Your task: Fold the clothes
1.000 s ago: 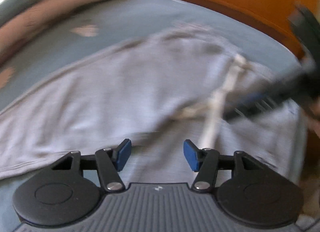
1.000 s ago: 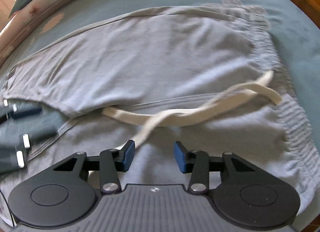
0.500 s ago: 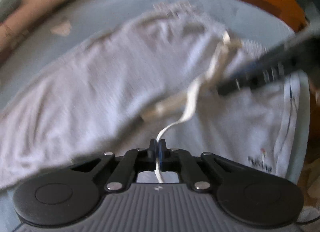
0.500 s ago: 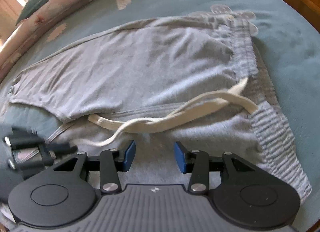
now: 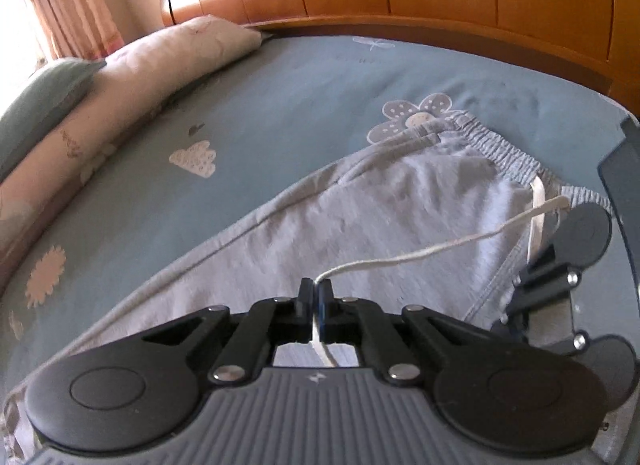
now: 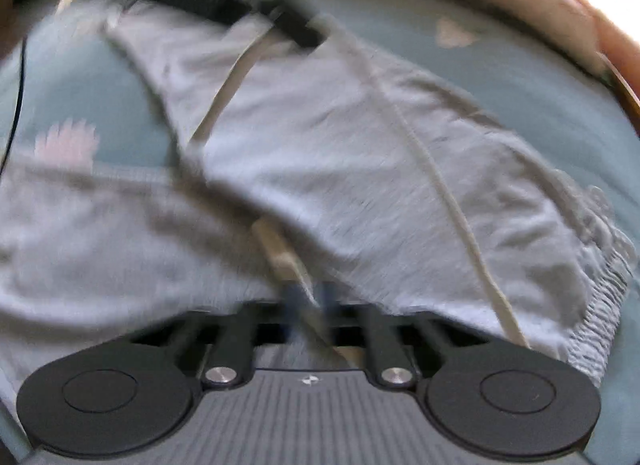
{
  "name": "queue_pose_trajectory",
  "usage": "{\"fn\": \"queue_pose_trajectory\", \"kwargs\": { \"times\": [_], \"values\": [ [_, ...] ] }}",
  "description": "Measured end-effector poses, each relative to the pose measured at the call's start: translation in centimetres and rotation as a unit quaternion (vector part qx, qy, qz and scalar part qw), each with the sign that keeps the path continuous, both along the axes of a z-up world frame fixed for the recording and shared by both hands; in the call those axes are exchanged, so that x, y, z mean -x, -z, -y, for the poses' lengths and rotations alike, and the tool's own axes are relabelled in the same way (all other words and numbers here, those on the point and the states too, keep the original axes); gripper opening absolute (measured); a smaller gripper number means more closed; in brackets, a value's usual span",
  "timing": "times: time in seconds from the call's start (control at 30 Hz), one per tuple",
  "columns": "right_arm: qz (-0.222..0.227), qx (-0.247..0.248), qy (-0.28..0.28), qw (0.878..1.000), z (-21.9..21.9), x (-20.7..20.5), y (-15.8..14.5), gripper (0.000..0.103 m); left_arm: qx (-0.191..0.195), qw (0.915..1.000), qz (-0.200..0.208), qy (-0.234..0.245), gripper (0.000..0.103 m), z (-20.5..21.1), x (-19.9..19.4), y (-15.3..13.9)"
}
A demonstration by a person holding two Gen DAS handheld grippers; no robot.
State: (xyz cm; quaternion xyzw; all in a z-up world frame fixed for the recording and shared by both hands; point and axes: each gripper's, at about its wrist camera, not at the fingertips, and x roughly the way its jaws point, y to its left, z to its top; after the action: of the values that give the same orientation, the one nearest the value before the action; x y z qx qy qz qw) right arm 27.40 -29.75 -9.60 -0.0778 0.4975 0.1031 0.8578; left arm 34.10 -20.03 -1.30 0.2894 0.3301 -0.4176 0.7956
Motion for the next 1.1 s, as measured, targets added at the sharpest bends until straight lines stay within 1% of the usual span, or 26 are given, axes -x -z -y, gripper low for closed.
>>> {"fn": "queue_pose_trajectory", "kwargs": {
  "times": [0.03, 0.07, 0.23, 0.3, 0.37, 0.47, 0.53, 0.6, 0.63, 0.67, 0.7, 0.73, 0.77, 0.8, 0.83, 0.9, 0.93, 0.97, 1.1],
  "values": [
    [-0.003, 0.001, -0.009, 1.0, -0.1, 0.1, -0.1, 0.002, 0.003, 1.0, 0.0, 0.003, 0.0, 0.0, 0.1, -0.2],
    [-0.003, -0.008, -0.009, 1.0, 0.0, 0.4, -0.5, 0.002, 0.005, 1.0, -0.001, 0.006, 0.0, 0.0, 0.1, -0.3],
    [0.012, -0.055, 0.057, 0.997, 1.7, 1.1, -2.0, 0.003, 0.02, 0.9996, -0.005, 0.021, 0.0, -0.2, 0.6, -1.2],
    [0.022, -0.079, 0.086, 0.993, 2.5, 0.9, -2.3, 0.013, 0.032, 0.9985, -0.027, 0.035, 0.0, -1.0, 1.3, -2.2],
    [0.017, -0.107, 0.113, 0.988, 3.1, 1.3, -2.5, 0.017, 0.031, 0.9971, -0.041, 0.057, 0.0, -1.8, 2.4, -2.7],
    [-0.003, -0.125, 0.148, 0.981, 4.0, 3.6, -2.8, 0.02, 0.02, 0.9941, -0.056, 0.09, 0.001, -2.8, 4.2, -2.7],
    [-0.027, -0.122, 0.168, 0.978, 4.5, 5.7, -2.8, 0.021, 0.002, 0.992, -0.067, 0.107, 0.001, -3.3, 5.2, -1.5],
    [-0.054, -0.096, 0.183, 0.977, 5.0, 7.2, -2.8, 0.022, -0.023, 0.9891, -0.075, 0.125, 0.006, -3.6, 6.2, 0.2],
    [-0.063, -0.083, 0.188, 0.977, 5.4, 7.8, -2.8, 0.022, -0.046, 0.9868, -0.079, 0.133, 0.007, -3.7, 6.4, 1.5],
    [-0.058, -0.076, 0.191, 0.977, 5.8, 7.6, -3.1, 0.022, -0.069, 0.9842, -0.084, 0.14, 0.012, -3.8, 6.6, 2.8],
    [-0.053, -0.069, 0.194, 0.977, 6.3, 7.4, -3.4, 0.022, -0.096, 0.9815, -0.092, 0.137, 0.013, -3.8, 6.6, 4.2],
    [-0.048, -0.062, 0.196, 0.977, 6.7, 7.3, -3.7, 0.022, -0.12, 0.9785, -0.101, 0.134, 0.012, -3.8, 6.6, 5.5],
    [-0.043, -0.055, 0.199, 0.978, 7.1, 7.1, -4.1, 0.022, -0.134, 0.9765, -0.111, 0.126, 0.018, -4.0, 6.5, 6.3],
    [-0.037, -0.049, 0.202, 0.978, 7.5, 6.9, -4.4, 0.022, -0.146, 0.9747, -0.12, 0.119, 0.021, -4.2, 6.4, 7.0],
    [-0.032, -0.042, 0.204, 0.978, 7.9, 6.8, -4.7, 0.022, -0.145, 0.975, -0.124, 0.114, 0.026, -4.5, 6.4, 7.2],
    [-0.013, -0.048, 0.186, 0.981, 7.9, 5.0, -5.0, 0.024, -0.142, 0.9754, -0.132, 0.104, 0.036, -5.1, 6.5, 7.5],
    [-0.005, -0.052, 0.175, 0.983, 7.6, 4.0, -5.1, 0.024, -0.139, 0.9762, -0.133, 0.1, 0.046, -5.4, 6.6, 7.5],
    [-0.002, -0.055, 0.155, 0.986, 7.0, 2.9, -5.0, 0.024, -0.136, 0.977, -0.133, 0.095, 0.049, -5.6, 6.7, 7.5],
    [-0.005, -0.058, 0.088, 0.994, 4.2, -0.4, -3.4, 0.024, -0.129, 0.9788, -0.141, 0.074, 0.05, -6.5, 7.0, 7.7]
  ]
}}
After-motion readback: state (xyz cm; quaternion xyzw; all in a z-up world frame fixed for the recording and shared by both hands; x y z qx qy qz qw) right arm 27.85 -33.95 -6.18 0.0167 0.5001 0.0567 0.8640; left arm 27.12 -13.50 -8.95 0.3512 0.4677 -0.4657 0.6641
